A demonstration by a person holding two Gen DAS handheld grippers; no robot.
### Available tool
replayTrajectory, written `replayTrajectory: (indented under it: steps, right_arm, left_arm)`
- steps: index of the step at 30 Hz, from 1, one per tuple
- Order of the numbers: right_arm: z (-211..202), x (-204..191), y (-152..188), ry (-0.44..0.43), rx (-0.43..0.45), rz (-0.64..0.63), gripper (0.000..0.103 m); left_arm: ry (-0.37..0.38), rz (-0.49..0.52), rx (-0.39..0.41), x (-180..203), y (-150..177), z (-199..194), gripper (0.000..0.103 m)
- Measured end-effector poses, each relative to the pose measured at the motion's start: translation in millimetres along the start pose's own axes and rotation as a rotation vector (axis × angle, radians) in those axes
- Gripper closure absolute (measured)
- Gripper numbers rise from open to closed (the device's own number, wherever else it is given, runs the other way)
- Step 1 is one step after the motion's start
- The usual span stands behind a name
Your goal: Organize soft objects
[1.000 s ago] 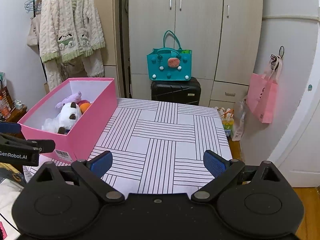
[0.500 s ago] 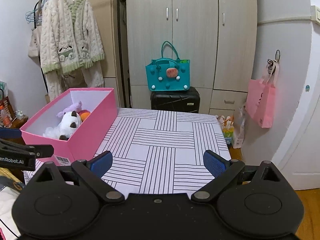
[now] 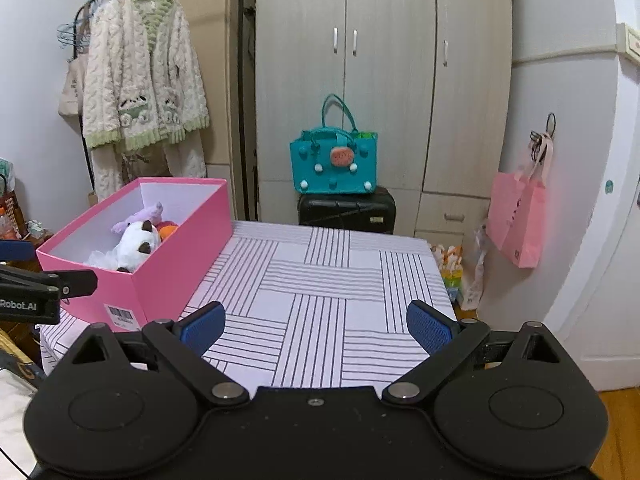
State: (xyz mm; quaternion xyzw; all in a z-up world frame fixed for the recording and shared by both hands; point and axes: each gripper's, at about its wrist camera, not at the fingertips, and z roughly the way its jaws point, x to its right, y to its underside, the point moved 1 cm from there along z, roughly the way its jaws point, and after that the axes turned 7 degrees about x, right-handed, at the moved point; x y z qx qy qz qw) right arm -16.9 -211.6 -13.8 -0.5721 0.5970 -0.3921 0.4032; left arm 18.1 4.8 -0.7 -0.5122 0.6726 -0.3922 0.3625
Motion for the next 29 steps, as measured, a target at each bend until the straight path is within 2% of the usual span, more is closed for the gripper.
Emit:
replayTrajectory:
  steps: [4, 9, 15, 29]
  right_arm:
    - [1.6, -2.2, 4.2, -0.009, 0.005, 0.01, 0.004]
    - [1.1, -6.0, 4.1, -0.001, 0.008, -0.008, 0.004]
    - [0.4, -4.1, 5.4, 0.007, 0.004, -0.001, 0.004]
    - [3.9, -3.6, 8.1, 0.004, -0.024, 0.022, 0.004]
  left_arm:
    - [-0.002, -0.004, 0.031, 0.5, 3.8, -2.5, 0.0]
    - [0.001, -0.014, 0.033, -2.1, 5.1, -3.7, 0.0]
    - [-0.034, 0.001, 0.027, -4.5, 6.5, -2.1, 0.0]
    - [-0.03, -0.057, -0.01, -14.4, 9.2, 3.0, 0.0]
